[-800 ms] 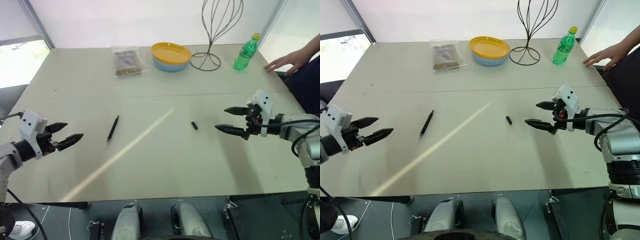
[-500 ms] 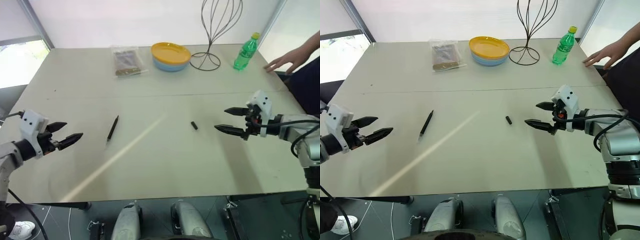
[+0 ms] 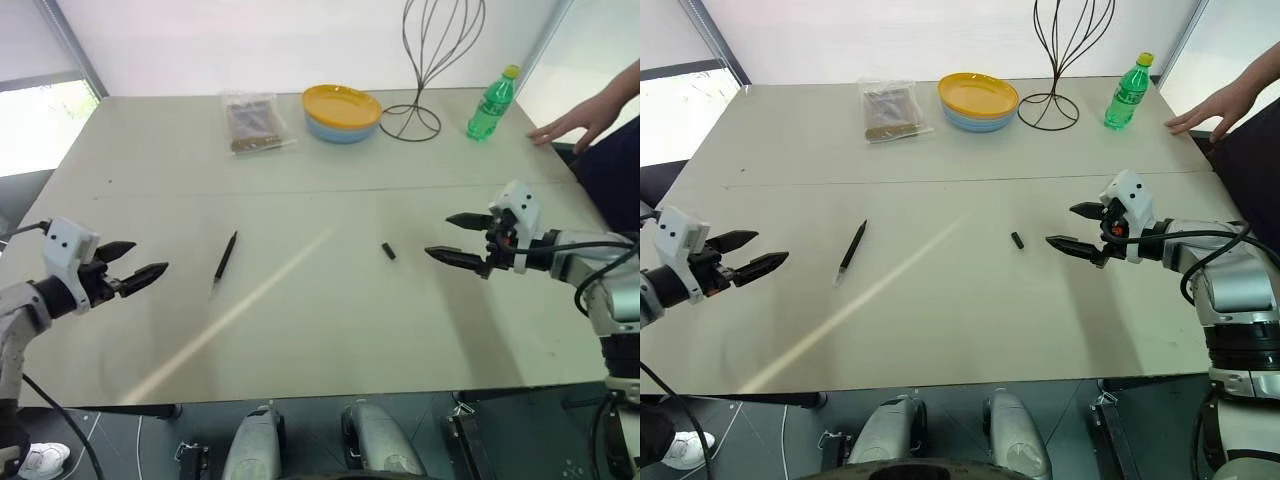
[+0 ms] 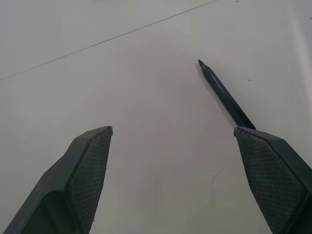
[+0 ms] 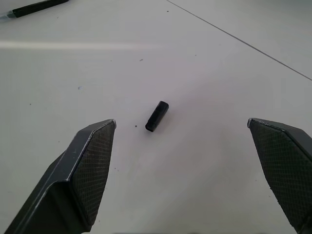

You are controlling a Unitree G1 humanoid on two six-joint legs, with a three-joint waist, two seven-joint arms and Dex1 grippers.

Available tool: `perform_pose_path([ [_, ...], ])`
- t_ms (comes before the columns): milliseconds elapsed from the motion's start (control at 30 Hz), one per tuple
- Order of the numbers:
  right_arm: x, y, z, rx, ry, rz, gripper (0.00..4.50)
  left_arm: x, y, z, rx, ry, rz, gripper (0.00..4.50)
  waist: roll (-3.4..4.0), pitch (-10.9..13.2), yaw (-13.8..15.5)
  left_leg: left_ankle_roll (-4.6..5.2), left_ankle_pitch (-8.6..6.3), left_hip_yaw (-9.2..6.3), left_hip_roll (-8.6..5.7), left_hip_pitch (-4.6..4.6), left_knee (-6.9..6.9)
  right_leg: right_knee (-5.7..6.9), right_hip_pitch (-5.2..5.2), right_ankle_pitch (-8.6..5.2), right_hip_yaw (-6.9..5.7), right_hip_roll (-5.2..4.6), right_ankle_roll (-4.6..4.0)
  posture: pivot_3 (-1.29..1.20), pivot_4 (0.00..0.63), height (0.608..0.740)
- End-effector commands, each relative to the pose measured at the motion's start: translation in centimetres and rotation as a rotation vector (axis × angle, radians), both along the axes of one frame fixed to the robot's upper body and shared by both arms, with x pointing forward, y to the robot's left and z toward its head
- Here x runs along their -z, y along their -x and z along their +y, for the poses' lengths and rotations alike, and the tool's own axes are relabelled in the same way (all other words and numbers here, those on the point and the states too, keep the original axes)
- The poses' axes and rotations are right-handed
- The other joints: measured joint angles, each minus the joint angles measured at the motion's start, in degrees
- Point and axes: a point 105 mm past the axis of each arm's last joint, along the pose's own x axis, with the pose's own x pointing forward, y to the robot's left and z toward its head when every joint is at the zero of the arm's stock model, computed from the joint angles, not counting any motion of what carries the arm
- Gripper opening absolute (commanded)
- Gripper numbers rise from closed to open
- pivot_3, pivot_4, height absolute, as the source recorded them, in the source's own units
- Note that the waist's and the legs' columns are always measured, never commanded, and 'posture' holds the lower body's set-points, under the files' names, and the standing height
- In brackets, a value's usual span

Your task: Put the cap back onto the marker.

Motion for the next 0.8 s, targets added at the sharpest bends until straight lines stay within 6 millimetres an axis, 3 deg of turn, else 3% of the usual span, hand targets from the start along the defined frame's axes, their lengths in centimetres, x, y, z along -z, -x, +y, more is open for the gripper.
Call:
perform_pose_path([
  [33, -1.3, 0.0, -0.4, 0.007, -0.002, -0.057, 4.5, -1.0, -0.2, -0.3, 0.006, -0.023, -0.045, 4.16, 0.0, 0.0, 0.0, 0.0, 0.0, 0.0, 0.0, 0.0, 0.0, 0.0, 0.0, 0.0, 0.0, 0.0, 0.0, 0.0, 0.15, 0.74],
  [267, -1.3, 0.1, -0.2, -0.039, 0.033, -0.051, 4.5, -0.6, -0.4, -0.7, 0.014, -0.071, -0.062, 4.16, 0.0, 0.0, 0.0, 0.0, 0.0, 0.02, 0.0, 0.0, 0.0, 0.01, 0.0, 0.0, 0.0, 0.01, 0.01, 0.0, 0.15, 0.74],
  [400, -2.2, 0.9, 2.7, -0.241, 0.038, -0.034, 4.5, -0.5, -0.4, -1.3, 0.053, -0.074, -0.041, 4.16, 0.0, 0.0, -0.2, 0.0, 0.0, 0.03, 0.0, 0.03, 0.01, 0.03, 0.0, 0.01, -0.01, 0.04, 0.01, 0.0, 0.15, 0.74],
  [567, -5.0, 1.8, 7.0, -0.448, -0.042, -0.092, 4.5, -0.1, -0.5, -2.2, 0.062, -0.129, -0.016, 4.16, 0.01, 0.0, -0.2, 0.0, 0.0, 0.0, 0.02, 0.03, 0.01, 0.07, -0.02, 0.01, -0.01, 0.11, 0.02, 0.0, 0.15, 0.74],
  [800, -5.1, 2.2, 9.0, -0.493, -0.049, -0.115, 4.5, 0.7, -0.4, -5.1, 0.005, -0.024, 0.007, 4.16, -0.01, 0.0, 0.3, 0.0, 0.0, -0.15, -0.02, -0.03, 0.0, 0.05, 0.0, 0.08, -0.03, -0.1, 0.15, 0.0, 0.15, 0.74],
])
